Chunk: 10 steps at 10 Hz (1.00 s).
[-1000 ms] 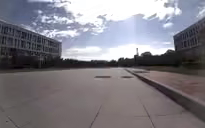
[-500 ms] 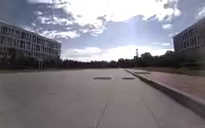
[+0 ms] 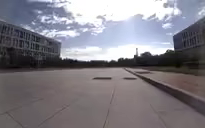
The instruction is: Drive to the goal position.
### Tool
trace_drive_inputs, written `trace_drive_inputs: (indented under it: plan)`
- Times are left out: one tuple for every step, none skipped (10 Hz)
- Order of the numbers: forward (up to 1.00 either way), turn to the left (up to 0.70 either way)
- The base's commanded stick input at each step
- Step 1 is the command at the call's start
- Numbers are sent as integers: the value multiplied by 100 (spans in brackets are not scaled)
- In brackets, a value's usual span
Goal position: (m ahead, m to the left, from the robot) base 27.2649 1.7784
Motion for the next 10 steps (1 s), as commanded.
trace_drive_inputs:
  plan:
    - [70, 0]
    - [70, 0]
    - [70, 0]
    - [70, 0]
    - [70, 0]
    - [70, 0]
    - [70, 0]
    - [70, 0]
    - [70, 0]
    - [70, 0]
